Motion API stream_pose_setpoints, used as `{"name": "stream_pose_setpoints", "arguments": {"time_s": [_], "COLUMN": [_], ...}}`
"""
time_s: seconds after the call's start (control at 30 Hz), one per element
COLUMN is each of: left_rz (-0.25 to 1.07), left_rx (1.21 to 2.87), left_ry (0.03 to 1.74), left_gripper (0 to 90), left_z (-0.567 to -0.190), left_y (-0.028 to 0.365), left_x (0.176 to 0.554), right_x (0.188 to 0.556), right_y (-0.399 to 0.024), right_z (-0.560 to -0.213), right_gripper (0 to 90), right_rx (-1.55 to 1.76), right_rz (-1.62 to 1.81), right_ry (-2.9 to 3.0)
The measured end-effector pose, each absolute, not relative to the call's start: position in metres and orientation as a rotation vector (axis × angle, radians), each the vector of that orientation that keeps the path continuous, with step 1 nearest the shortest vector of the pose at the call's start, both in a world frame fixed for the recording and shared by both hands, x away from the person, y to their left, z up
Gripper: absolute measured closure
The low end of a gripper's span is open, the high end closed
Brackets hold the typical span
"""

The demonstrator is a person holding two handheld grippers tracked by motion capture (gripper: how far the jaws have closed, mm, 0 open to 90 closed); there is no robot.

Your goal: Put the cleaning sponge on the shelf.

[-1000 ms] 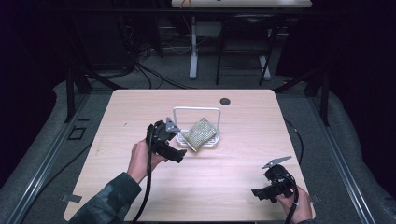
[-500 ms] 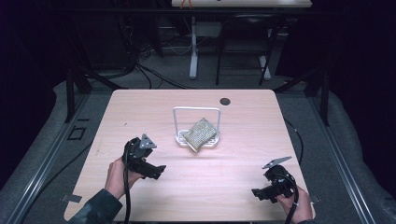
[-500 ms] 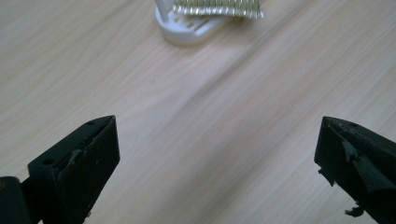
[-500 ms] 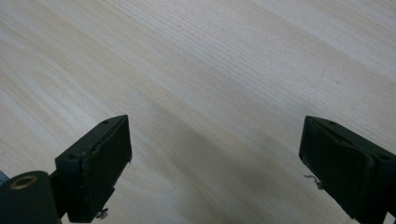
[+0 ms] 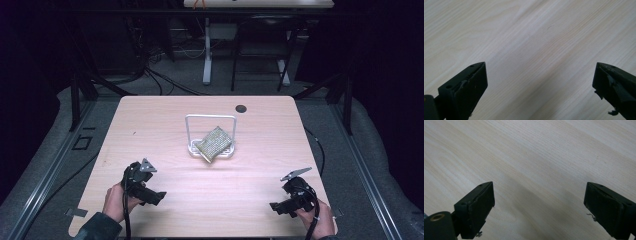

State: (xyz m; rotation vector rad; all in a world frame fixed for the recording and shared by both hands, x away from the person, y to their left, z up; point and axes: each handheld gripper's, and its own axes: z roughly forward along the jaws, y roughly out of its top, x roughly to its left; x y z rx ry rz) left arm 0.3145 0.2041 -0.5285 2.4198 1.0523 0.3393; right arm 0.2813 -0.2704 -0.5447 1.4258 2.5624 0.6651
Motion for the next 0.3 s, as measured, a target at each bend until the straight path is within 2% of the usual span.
{"name": "stream_pose_setpoints", "arguments": {"time_s": [0.3], "left_rz": [0.210], "left_rx": [2.475], "left_ry": [1.077], "left_gripper": [0.3], "left_z": [-0.543], "left_y": [0.208], "left_x": [0.320], "right_x": [0.282], "right_y": [-0.270], "right_z": [-0.544], "right_gripper": [9.1], "right_rx": [1.418], "right_rz": [0.656], "right_ry": [2.572]}}
